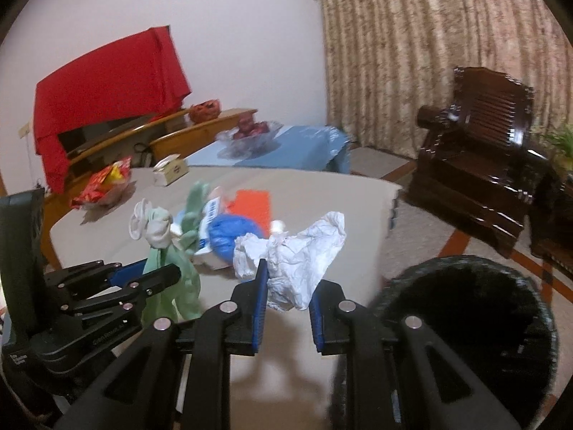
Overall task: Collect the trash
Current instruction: 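Lift the green gloves with the left gripper while the right gripper lifts the tissue, then carry both items over the black bin and open both grippers, then move both grippers back to the table toward the remaining trash, then grasp the blue plastic bag with the right gripper, then grasp the green rubber glove with the left gripper while the right gripper holds the blue bag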
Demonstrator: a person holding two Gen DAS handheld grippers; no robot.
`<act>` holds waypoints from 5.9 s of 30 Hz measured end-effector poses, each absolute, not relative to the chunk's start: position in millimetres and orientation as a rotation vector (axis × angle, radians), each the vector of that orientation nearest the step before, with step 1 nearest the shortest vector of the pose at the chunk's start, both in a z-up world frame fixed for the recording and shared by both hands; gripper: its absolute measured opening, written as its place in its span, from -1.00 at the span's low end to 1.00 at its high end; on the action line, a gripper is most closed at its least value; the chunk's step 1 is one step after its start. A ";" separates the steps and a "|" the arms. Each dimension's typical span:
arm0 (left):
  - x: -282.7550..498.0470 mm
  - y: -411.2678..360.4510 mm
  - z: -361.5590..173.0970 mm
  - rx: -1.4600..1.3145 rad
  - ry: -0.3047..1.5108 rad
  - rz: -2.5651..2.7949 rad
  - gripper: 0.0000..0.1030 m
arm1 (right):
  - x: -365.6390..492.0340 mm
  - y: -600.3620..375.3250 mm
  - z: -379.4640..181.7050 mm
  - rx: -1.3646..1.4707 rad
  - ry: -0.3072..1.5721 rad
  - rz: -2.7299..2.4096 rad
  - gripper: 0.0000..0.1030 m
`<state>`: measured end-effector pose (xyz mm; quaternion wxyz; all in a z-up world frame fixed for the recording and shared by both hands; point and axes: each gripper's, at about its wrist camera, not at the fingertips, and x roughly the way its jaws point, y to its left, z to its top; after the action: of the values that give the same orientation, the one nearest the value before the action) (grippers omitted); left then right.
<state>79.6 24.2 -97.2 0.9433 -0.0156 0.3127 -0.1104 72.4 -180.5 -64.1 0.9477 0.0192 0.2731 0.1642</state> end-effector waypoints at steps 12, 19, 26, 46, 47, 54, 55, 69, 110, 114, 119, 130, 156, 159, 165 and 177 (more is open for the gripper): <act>93.0 -70.9 -87.4 0.002 0.615 -0.440 -0.57 | 49.7 -279.9 -55.7 0.064 0.542 0.106 -0.60; 103.9 -136.4 -89.7 0.012 0.609 -0.570 -0.57 | 34.2 -325.8 -64.2 0.072 0.557 -0.013 -0.60; 111.9 -191.0 -100.5 0.028 0.622 -0.653 -0.57 | 30.1 -357.3 -78.8 0.096 0.589 -0.093 -0.60; 121.0 -161.4 -111.2 0.024 0.623 -0.578 0.56 | 23.9 -367.6 -93.1 0.131 0.580 -0.161 0.88; 120.0 -154.1 -108.1 0.022 0.614 -0.559 0.62 | 26.4 -363.0 -90.6 0.133 0.574 -0.145 0.88; 109.9 -78.1 -86.5 0.036 0.545 -0.362 0.69 | 51.7 -319.6 -78.3 0.139 0.532 -0.034 0.88; 109.0 -70.6 -82.7 0.035 0.539 -0.338 0.69 | 59.1 -308.6 -76.5 0.138 0.527 -0.006 0.88; 120.0 69.5 -95.2 -0.020 0.565 -0.005 0.66 | 131.2 -184.9 -92.3 0.083 0.545 0.228 0.88; 171.4 110.5 -147.2 -0.077 0.630 0.005 0.46 | 193.6 -73.2 -141.1 0.007 0.700 0.540 -0.49; 181.7 108.3 -150.6 -0.077 0.634 0.003 0.35 | 192.9 -83.9 -136.1 0.013 0.690 0.518 -0.48; 193.4 109.8 -152.2 -0.095 0.635 -0.004 -0.07 | 194.0 -88.2 -138.3 0.015 0.698 0.502 -0.48; 189.1 117.4 -149.0 -0.123 0.637 -0.037 -0.79 | 190.0 -88.8 -136.5 0.006 0.683 0.506 -0.48; 127.5 105.3 -86.6 -0.155 0.538 -0.077 -0.86 | 166.5 -101.9 -100.6 0.032 0.617 0.533 -0.70; 123.0 95.7 -94.2 -0.158 0.563 -0.112 -0.86 | 166.8 -105.9 -108.6 0.035 0.639 0.510 -0.67; 127.6 83.7 -124.2 -0.158 0.637 -0.149 -0.86 | 176.1 -112.9 -133.8 0.038 0.695 0.443 -0.35; 149.4 93.7 -146.1 -0.175 0.674 -0.132 -0.86 | 211.0 -106.5 -165.4 0.028 0.751 0.350 0.64</act>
<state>149.4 93.7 -146.1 0.9379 -0.0857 0.3298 -0.0646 211.0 -106.5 -165.4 0.9154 0.0135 0.3647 0.1702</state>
